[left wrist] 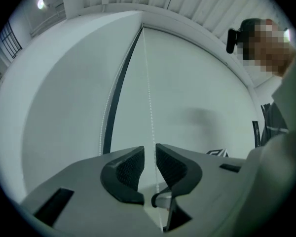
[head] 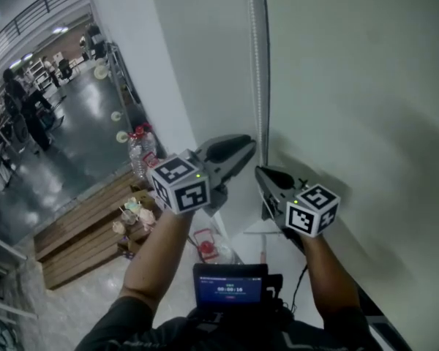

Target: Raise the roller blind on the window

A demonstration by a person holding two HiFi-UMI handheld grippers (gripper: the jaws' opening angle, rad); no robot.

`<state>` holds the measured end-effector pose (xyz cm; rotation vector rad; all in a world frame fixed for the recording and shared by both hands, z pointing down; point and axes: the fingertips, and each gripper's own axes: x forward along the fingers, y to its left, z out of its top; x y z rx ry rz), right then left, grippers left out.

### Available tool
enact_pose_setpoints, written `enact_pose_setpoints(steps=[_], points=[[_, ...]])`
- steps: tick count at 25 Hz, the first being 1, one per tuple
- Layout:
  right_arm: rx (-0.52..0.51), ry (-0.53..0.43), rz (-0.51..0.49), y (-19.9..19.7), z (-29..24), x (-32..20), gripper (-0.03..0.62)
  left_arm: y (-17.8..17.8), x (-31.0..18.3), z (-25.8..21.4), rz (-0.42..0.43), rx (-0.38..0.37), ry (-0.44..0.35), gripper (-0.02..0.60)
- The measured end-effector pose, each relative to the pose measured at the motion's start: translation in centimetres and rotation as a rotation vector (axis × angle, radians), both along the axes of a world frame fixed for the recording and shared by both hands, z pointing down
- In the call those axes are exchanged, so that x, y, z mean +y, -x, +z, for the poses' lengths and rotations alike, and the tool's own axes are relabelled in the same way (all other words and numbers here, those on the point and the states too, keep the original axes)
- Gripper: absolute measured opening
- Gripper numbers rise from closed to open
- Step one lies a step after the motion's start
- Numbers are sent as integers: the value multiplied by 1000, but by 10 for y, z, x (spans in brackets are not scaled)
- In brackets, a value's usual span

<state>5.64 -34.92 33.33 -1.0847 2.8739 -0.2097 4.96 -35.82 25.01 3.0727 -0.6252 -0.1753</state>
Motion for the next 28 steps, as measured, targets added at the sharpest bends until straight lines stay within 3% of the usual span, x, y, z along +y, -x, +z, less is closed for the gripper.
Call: enact_pose_setpoints(steps=[3,5,14,28], points=[[4,3,-19,0,-2,5,5,-18,3,-6,-27,-43,-22,78],[-4,6,-29,-5,-6,11,4,-27,10,-9,-55,-70,-40,14],[-21,12,-77,-4,-6,27,5,-27,26,-6,-114,-8,-30,6],[51,26,26,18,16,42,3,-4,42,14,-86,-47,-59,6]])
